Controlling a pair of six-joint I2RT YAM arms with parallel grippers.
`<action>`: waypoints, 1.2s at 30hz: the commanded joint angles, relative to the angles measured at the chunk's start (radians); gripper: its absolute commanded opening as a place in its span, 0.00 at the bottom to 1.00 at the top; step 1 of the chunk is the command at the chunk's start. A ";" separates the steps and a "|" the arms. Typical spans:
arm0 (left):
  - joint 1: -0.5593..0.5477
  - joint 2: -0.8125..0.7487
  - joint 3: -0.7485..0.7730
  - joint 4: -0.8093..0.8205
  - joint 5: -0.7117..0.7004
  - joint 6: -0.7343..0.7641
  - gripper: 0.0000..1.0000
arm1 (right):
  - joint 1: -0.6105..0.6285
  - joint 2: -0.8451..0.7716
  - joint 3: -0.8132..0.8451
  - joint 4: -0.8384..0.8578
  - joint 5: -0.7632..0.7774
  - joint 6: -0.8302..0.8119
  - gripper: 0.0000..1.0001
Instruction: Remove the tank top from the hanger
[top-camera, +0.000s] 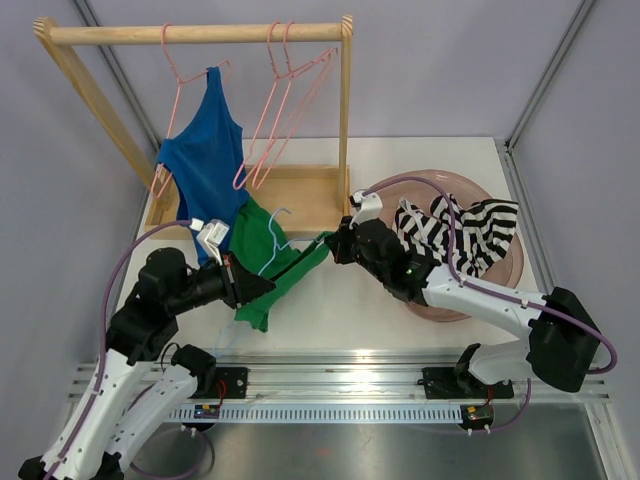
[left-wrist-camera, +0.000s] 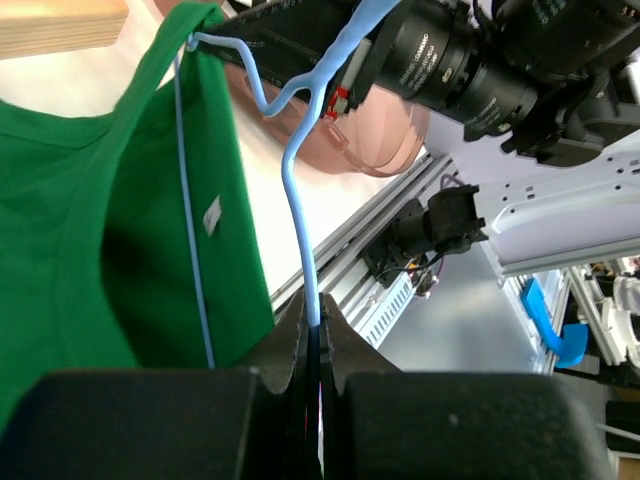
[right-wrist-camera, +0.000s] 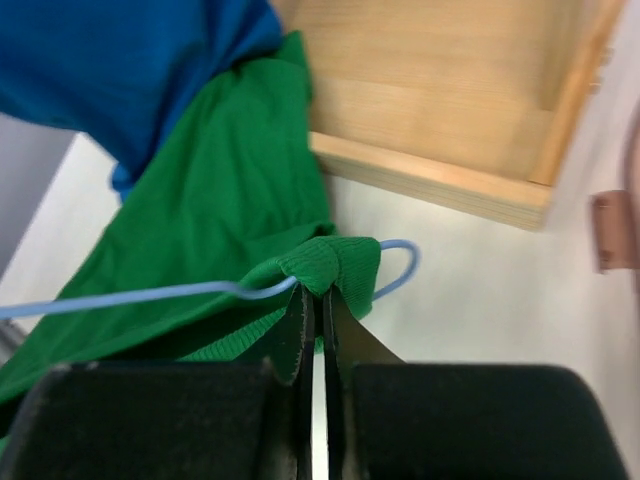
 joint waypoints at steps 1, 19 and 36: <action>-0.008 0.001 0.074 -0.035 0.053 0.068 0.00 | -0.050 -0.022 0.088 -0.137 0.192 -0.030 0.00; -0.006 -0.109 0.174 0.399 -0.079 0.084 0.00 | -0.163 -0.228 0.247 -0.223 -0.534 -0.032 0.00; -0.011 0.254 0.355 1.202 -0.222 0.127 0.00 | -0.084 -0.186 0.682 -0.233 -1.033 0.185 0.00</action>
